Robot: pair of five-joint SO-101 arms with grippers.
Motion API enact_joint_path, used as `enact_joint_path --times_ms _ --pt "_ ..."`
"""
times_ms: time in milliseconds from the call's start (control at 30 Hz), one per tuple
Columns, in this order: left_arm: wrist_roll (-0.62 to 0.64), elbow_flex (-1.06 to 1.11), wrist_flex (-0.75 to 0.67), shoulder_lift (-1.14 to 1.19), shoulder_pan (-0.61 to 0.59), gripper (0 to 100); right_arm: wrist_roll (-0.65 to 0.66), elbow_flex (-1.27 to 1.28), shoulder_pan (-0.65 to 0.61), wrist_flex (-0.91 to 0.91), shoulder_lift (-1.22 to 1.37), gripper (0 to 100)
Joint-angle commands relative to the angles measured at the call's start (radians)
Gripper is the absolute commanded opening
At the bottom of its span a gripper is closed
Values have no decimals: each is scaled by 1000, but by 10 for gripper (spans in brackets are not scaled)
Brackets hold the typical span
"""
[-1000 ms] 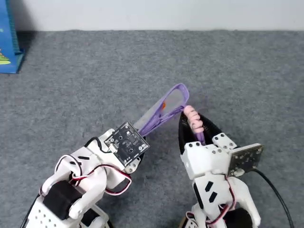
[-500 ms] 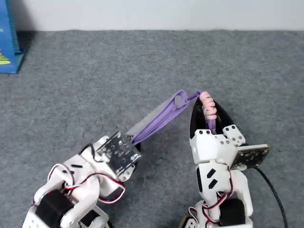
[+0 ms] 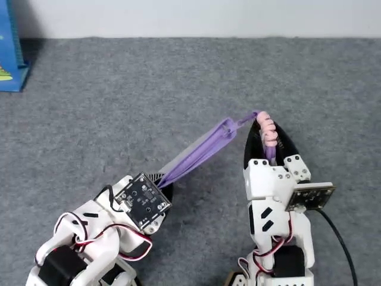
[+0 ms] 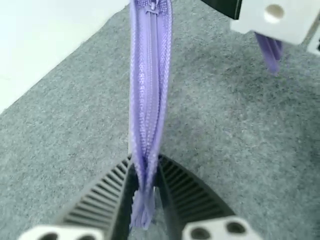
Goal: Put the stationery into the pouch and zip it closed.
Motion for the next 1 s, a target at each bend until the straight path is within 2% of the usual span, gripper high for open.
enact_joint_path --times_ms 0,167,267,333,500,567,633,800,900,967 --pt "8 -7 17 -29 -29 10 9 -14 68 -21 -13 7" --pt "8 -7 17 -29 -29 10 5 -32 61 -18 -18 9" --pt "9 -7 -12 -26 -77 11 8 -37 -2 8 -18 29" --pt "9 1 -43 -25 -143 12 8 -61 -79 81 -18 95" --pt "9 99 -172 -23 -292 13 0 -158 -243 249 -18 336" --pt "9 150 -227 -23 -330 13 -35 -184 -309 297 -18 385" --pt "9 191 -276 -23 -361 15 -61 -201 -377 343 -18 387" --pt "84 240 -356 -23 -493 133 -69 -207 -499 417 -18 387" --pt "124 240 -384 -23 -569 235 -69 -203 -526 423 -18 387" --pt "127 242 -402 -23 -600 255 -69 -201 -530 423 -18 387"
